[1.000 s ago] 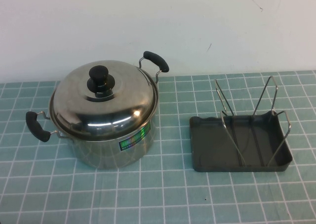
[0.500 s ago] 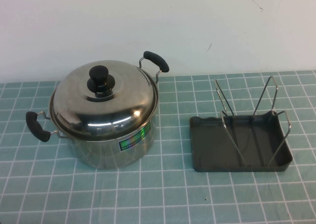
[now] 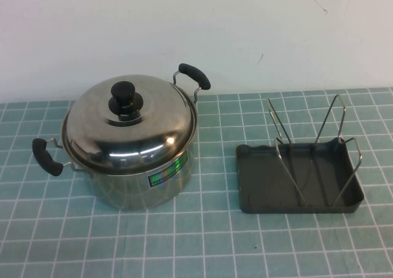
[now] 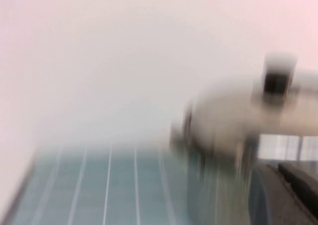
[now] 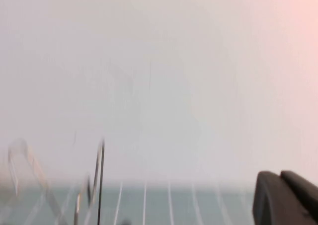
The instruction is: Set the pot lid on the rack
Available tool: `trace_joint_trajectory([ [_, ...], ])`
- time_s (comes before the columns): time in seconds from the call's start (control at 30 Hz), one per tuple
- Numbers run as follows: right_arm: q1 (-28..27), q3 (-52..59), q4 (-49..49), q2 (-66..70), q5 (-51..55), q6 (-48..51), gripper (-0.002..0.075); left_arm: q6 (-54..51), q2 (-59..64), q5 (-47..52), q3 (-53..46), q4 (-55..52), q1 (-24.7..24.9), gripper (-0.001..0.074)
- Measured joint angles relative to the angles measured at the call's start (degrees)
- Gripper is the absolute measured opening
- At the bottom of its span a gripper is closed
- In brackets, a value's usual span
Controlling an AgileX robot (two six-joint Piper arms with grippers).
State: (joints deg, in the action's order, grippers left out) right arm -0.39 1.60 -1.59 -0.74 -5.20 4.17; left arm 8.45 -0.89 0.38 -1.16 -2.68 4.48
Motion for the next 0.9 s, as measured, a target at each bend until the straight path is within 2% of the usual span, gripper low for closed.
trace_joint_trajectory([
  [0.23, 0.0, 0.0, 0.0, 0.0, -20.6, 0.0, -0.0001, 0.0, 0.0, -21.8, 0.0, -0.3, 0.0, -0.0002],
  [0.37, 0.0, 0.0, -0.5, 0.0, -25.7, 0.0, -0.0001, 0.0, 0.0, -31.5, 0.0, -0.2, 0.0, -0.0002],
  [0.5, 0.0, 0.0, -0.6, 0.0, -27.3, 0.0, -0.0001, -0.1, 0.0, -36.3, 0.0, 0.1, 0.0, -0.0002],
  [0.57, 0.0, 0.0, -0.5, 0.0, -27.6, 0.7, -0.0001, -0.2, 0.0, -36.5, 0.0, 2.3, 0.0, -0.0002],
  [0.63, 0.0, -0.9, 0.3, 0.0, -25.9, 2.4, -0.0001, -0.2, 0.0, -32.1, 1.3, 3.5, 0.0, -0.0002],
  [0.77, 0.0, -8.2, 4.7, 0.0, -15.5, 5.4, -0.0001, -2.2, 0.6, -17.6, 10.5, 2.7, 0.0, -0.0002],
  [0.9, 0.0, -14.3, 9.0, 0.0, -5.6, 6.0, -0.0001, -4.3, 6.0, -15.4, 17.5, 2.2, 0.0, -0.0002],
])
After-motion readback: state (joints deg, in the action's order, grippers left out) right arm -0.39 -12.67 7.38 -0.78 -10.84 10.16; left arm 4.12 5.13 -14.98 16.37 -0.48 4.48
